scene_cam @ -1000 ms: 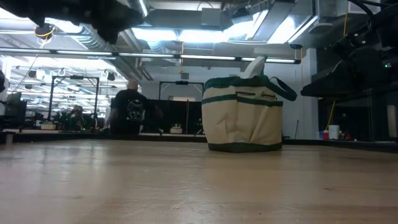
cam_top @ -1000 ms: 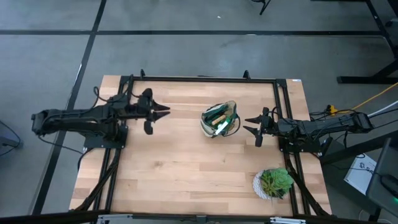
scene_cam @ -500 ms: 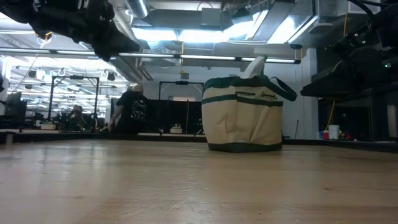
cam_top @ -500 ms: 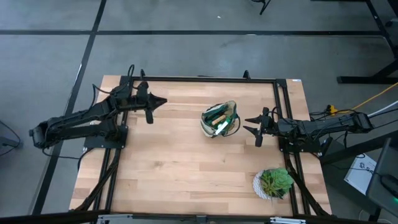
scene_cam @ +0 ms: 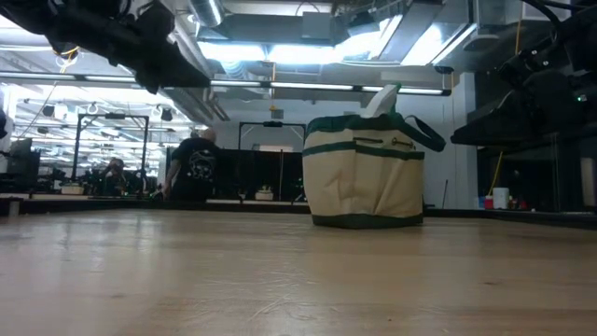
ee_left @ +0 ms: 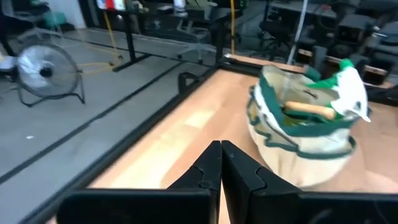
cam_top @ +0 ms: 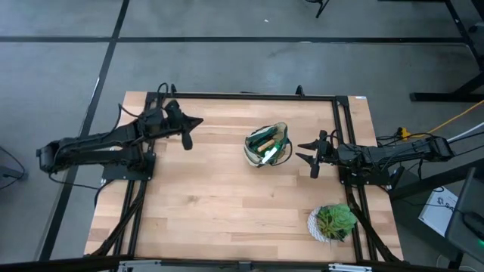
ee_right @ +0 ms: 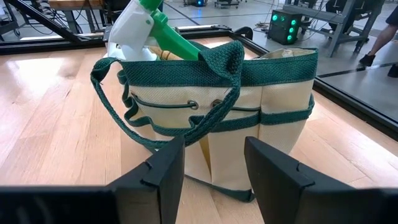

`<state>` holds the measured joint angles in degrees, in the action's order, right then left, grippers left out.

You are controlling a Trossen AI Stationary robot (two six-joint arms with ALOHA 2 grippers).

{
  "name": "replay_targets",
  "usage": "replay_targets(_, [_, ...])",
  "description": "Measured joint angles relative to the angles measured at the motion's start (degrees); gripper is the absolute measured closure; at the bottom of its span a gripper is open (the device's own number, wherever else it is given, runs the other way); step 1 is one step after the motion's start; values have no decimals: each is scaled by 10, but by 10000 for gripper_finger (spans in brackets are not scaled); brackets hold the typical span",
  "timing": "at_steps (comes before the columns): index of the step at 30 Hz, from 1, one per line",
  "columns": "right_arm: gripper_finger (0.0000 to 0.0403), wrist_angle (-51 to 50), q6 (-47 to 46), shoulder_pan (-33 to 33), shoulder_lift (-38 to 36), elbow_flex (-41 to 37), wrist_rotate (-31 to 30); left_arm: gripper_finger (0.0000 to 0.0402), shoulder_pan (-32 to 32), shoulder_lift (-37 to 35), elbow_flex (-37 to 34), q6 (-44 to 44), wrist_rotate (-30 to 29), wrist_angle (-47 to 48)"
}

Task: Pick & Place Garden tools in Gardening bag
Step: Return to Home Position

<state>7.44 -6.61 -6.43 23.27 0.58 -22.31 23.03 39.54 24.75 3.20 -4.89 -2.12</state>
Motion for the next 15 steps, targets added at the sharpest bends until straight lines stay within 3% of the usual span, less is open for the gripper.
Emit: replay_targets(15, [231, 0, 0, 0, 0, 0, 0, 391, -20, 9, 0, 5, 0, 3])
